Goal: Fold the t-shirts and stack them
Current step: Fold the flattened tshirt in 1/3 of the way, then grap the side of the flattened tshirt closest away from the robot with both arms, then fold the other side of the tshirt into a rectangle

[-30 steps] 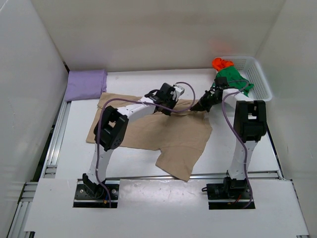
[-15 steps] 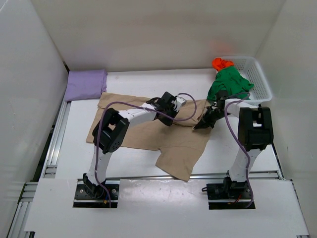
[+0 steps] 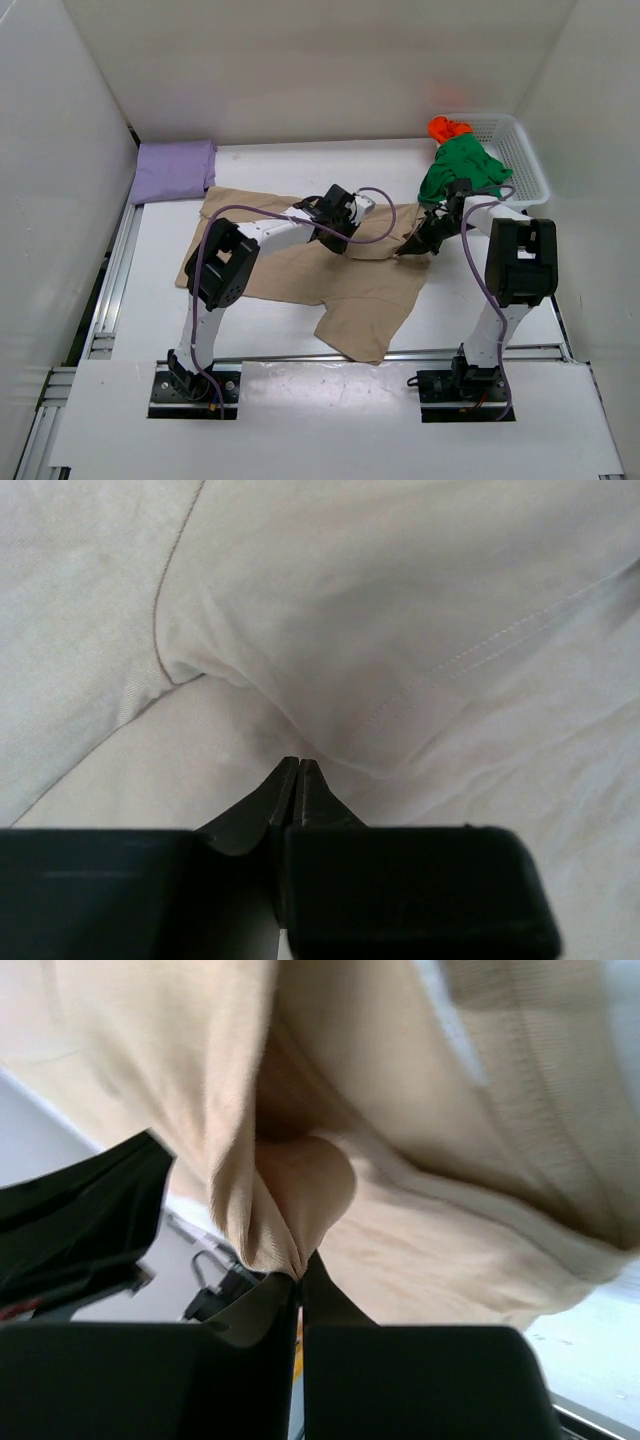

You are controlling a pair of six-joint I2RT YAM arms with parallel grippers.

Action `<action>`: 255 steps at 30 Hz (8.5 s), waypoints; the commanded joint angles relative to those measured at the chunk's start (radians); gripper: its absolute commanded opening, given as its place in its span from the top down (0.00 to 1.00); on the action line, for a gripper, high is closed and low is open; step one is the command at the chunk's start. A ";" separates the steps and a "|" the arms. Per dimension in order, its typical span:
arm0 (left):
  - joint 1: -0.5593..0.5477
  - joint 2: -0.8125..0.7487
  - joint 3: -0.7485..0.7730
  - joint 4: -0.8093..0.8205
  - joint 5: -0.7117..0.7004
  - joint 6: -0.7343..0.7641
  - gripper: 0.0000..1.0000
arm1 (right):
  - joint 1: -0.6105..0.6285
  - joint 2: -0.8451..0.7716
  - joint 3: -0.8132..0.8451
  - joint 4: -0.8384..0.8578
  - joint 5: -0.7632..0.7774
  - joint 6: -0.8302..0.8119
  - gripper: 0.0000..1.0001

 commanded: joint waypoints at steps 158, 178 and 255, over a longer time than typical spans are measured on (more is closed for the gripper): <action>0.113 0.072 0.550 -0.623 0.299 0.001 0.33 | 0.092 -0.206 0.118 -0.031 0.442 -0.151 0.75; 1.054 -0.701 -0.588 -0.514 -0.148 0.001 0.24 | 0.435 -0.436 -0.348 -0.114 0.389 0.032 0.35; 1.083 -0.326 -0.110 -0.765 0.009 0.001 0.89 | 0.123 -0.462 0.060 -0.177 0.319 -0.152 1.00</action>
